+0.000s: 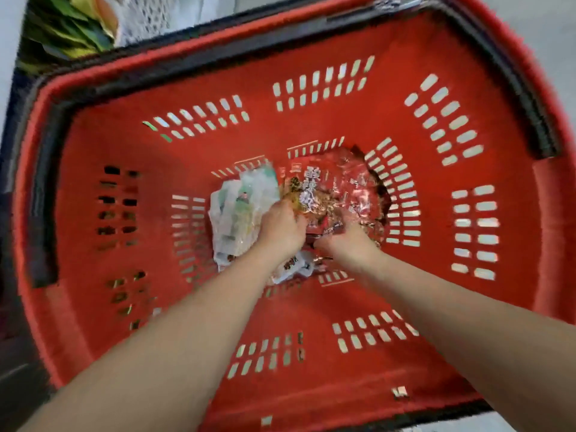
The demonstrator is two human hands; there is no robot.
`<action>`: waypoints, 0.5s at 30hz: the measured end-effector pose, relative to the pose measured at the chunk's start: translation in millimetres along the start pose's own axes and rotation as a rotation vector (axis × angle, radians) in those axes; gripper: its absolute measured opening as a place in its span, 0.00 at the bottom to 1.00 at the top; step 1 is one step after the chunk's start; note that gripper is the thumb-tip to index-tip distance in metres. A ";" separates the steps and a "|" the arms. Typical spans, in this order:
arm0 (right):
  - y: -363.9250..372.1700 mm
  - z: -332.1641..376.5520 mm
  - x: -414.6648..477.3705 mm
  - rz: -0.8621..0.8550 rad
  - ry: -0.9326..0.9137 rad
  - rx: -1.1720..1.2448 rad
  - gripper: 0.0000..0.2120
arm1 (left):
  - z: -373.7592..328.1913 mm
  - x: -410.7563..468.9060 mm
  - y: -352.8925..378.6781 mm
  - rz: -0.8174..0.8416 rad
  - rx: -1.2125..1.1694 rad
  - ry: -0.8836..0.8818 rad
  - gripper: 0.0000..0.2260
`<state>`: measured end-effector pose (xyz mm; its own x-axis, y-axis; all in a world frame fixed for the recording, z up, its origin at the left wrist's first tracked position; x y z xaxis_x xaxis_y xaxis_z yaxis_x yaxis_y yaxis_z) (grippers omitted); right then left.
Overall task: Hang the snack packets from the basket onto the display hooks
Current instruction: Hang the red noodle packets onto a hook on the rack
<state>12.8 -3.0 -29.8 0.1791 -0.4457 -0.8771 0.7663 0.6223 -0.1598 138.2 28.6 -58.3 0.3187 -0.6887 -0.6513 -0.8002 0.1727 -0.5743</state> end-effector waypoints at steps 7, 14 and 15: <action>-1.2 -3.0 63.6 -0.189 -0.016 -0.059 0.51 | 19.3 59.0 28.5 -0.026 -0.022 -0.054 0.33; 3.0 0.3 73.0 -0.070 0.048 0.270 0.28 | 23.6 60.5 16.6 -0.078 -0.390 -0.299 0.26; 1.5 0.7 72.8 -0.070 0.082 0.316 0.23 | 24.5 56.6 15.1 -0.027 -0.455 -0.308 0.22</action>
<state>27.4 -34.9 -93.6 0.0787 -0.4190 -0.9045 0.9309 0.3555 -0.0837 156.6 9.5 -116.0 0.4210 -0.4391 -0.7937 -0.9070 -0.2112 -0.3643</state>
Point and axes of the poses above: each hand's wrist, its own x-axis towards the middle knuckle, its own y-axis out of the palm, z = x × y, the point moved 2 cm from there along x, towards the middle knuckle, and after that the axes turned 4 degrees about y, right-handed, at the moved point
